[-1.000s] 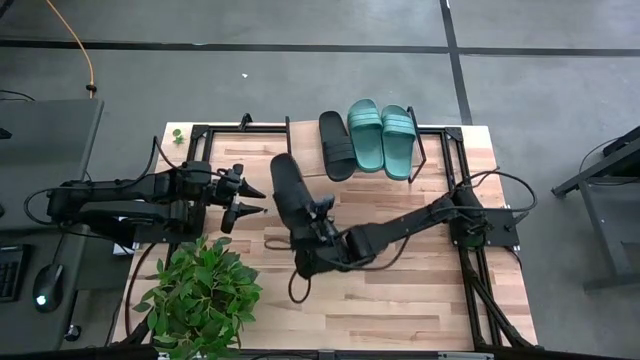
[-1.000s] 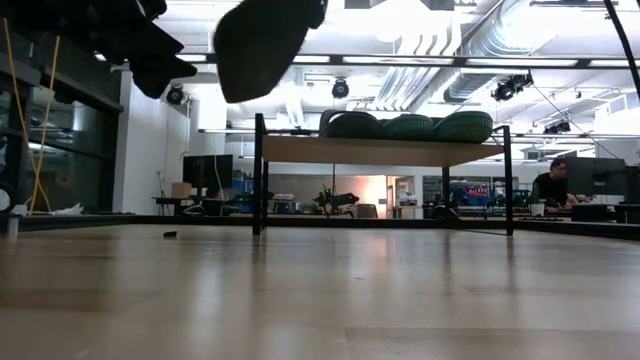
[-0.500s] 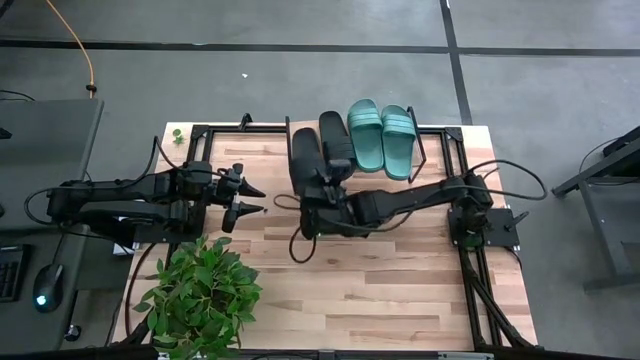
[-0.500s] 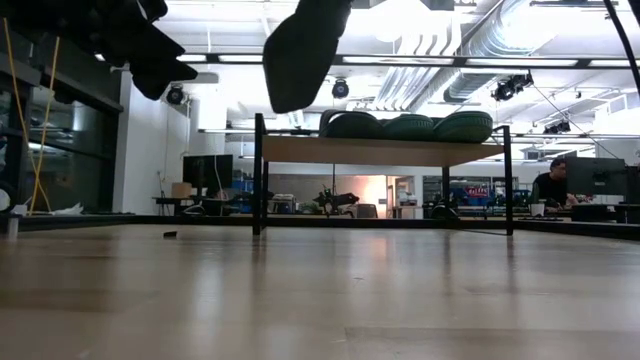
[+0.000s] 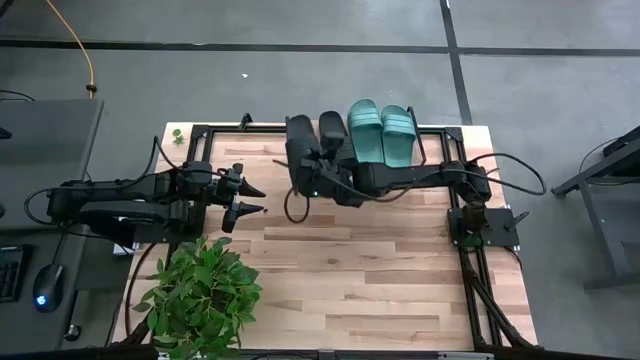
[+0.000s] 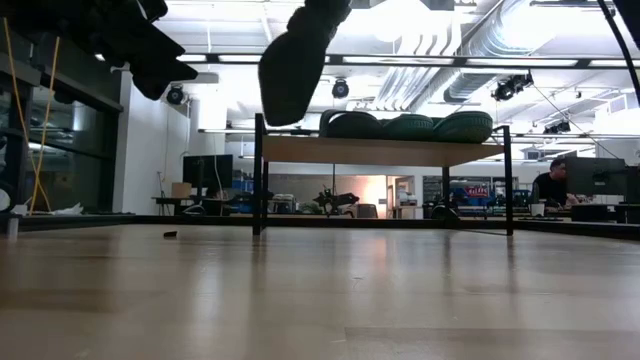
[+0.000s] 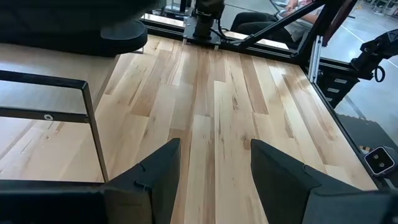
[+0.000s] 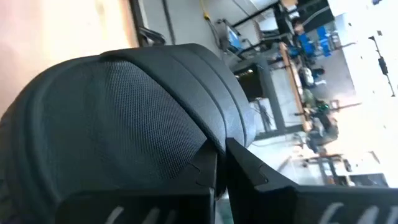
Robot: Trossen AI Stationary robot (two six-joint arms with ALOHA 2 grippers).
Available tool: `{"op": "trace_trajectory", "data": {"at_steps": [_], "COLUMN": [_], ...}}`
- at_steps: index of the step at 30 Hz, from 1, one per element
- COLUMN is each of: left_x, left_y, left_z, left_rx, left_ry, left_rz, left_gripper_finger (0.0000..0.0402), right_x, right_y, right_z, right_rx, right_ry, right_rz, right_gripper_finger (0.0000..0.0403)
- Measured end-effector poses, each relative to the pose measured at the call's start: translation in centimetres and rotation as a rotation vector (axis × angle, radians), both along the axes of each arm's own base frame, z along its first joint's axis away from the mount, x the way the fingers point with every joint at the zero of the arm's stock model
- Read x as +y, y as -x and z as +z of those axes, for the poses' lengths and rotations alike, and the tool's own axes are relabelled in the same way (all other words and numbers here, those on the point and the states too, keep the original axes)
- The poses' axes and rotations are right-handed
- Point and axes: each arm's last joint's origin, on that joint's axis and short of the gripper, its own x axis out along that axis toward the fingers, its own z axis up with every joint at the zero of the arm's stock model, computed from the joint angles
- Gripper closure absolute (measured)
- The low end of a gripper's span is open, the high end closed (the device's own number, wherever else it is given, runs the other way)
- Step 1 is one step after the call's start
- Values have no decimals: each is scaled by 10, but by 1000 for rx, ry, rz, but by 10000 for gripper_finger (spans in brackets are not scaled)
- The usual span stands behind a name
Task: Pick and place slides into the shelf
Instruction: Put the dark green slipper on the shelf
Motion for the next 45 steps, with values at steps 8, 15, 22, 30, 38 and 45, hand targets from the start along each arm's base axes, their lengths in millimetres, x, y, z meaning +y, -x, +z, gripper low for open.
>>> {"op": "trace_trajectory", "data": {"at_steps": [8,15,22,30,38,45], "left_x": [0,0,0,0,0,0], "left_y": [0,0,0,0,0,0], "left_z": [0,0,0,0,0,0], "left_rx": [0,0,0,0,0,0], "left_ry": [-1,-2,-4,-4,-4,-8], "left_rz": [0,-1,-2,-2,-2,9], "left_gripper_finger": [224,224,224,224,224,224], "right_x": [-18,-36,-59,-67,-66,-60], "right_y": [0,0,1,-4,-3,-3], "right_z": [-1,-2,-3,-30,-76,-83], "right_rx": [-1,4,-2,5,-16,5], "right_ry": [-31,-56,-118,-119,-98,-78], "right_rz": [-13,-27,-22,-7,-10,-9], "right_gripper_finger": [403,403,403,403,403,403]}}
